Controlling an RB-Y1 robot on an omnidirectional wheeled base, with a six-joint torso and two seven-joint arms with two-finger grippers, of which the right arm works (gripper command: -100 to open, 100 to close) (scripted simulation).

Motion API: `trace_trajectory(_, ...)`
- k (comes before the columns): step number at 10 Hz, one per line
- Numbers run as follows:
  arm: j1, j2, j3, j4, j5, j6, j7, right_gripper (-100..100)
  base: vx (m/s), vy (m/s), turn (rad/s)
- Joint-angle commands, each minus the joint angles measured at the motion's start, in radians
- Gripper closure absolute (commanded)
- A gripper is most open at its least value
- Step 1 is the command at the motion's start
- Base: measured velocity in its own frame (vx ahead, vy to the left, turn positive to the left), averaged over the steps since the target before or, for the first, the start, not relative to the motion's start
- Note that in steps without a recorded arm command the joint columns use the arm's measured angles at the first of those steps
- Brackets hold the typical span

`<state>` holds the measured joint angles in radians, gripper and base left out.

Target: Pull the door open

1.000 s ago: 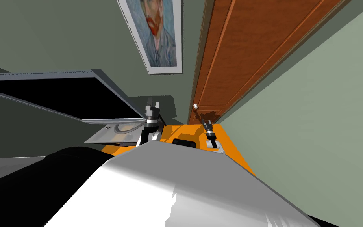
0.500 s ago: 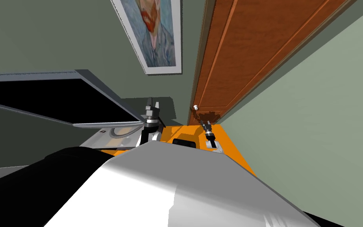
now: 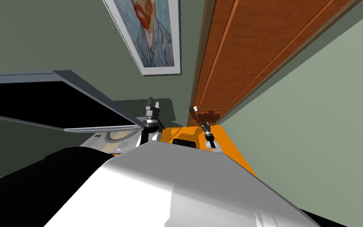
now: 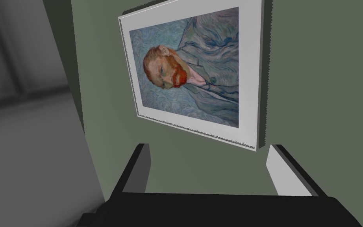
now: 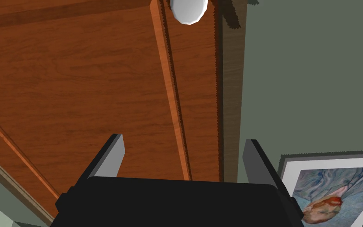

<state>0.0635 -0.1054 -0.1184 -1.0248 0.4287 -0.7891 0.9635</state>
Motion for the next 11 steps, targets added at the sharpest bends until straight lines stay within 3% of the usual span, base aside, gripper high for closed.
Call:
trace_trajectory(1, -0.013, 0.0, -0.005, 0.035, 0.008, -0.012, 0.019, -100, 0.089, 0.041, -0.029)
trace_trajectory(5, -0.047, 0.002, -0.015, 0.127, 0.039, -0.04, 0.076, -100, 0.123, 0.038, -0.04)
trace_trajectory(11, -0.082, 0.006, -0.026, 0.226, 0.071, -0.07, 0.137, -100, 0.125, 0.019, -0.028)
